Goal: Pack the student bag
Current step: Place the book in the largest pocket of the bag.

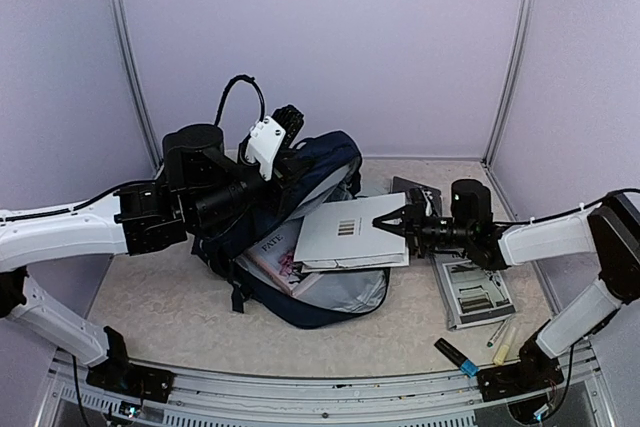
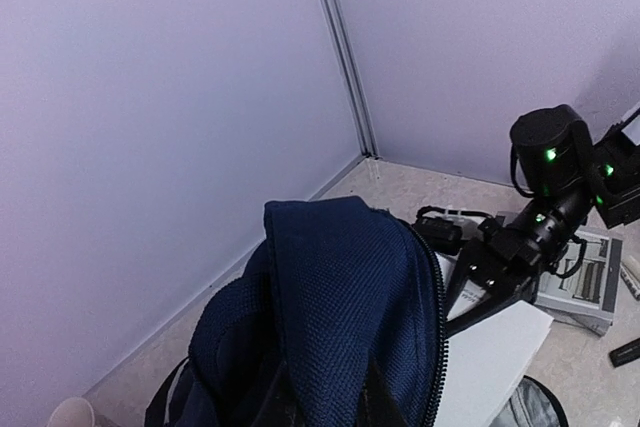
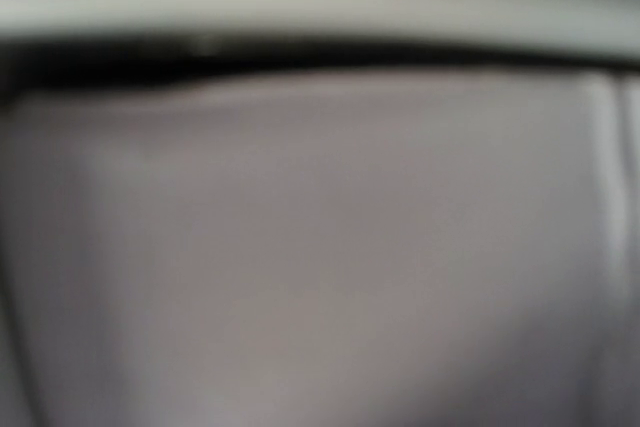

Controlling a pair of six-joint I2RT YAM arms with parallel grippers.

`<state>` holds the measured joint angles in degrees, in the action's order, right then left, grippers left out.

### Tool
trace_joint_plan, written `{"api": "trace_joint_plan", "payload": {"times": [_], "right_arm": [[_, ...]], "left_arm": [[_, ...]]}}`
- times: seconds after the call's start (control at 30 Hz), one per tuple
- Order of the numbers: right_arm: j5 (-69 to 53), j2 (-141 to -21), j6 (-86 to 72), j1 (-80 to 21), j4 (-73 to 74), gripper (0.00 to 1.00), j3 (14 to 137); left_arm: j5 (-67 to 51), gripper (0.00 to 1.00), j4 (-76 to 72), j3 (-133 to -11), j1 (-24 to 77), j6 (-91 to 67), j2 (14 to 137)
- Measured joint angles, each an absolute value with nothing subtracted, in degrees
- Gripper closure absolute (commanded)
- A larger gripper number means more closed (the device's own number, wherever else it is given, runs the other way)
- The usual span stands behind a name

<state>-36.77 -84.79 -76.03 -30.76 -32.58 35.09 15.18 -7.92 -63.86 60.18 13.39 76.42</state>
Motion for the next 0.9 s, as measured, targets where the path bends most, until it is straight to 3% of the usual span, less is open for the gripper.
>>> {"api": "trace_joint_plan", "payload": {"times": [0.17, 0.4, 0.5, 0.63, 0.8, 0.9], "right_arm": [[-32.8, -91.8, -79.9, -33.0, -39.3, 0.75, 36.9], [-23.4, -101.2, -83.1, -39.3, -42.8, 0.54, 45.1], [-21.4, -106.7, -83.7, -42.6, -43.2, 0.39, 50.5], [-21.4, -110.8, -82.4, -44.7, -41.4, 0.02, 55.0], [-23.0, -109.1, -74.1, -45.0, -32.8, 0.0, 57.3], [-23.1, -106.7, -64.8, -45.5, -19.3, 0.0, 62.1]], "left_arm": [[15.4, 1.0, -8.6, -63.9, 63.0, 14.2, 76.4], [17.0, 1.0, -9.5, -63.9, 64.5, 14.9, 76.4], [18.4, 1.0, -9.9, -63.9, 64.7, 15.2, 76.4], [19.2, 1.0, -10.1, -63.9, 63.6, 15.1, 76.4], [19.0, 1.0, -10.6, -63.9, 60.4, 13.5, 76.3], [18.7, 1.0, -11.2, -63.5, 58.7, 12.8, 75.9]]}}
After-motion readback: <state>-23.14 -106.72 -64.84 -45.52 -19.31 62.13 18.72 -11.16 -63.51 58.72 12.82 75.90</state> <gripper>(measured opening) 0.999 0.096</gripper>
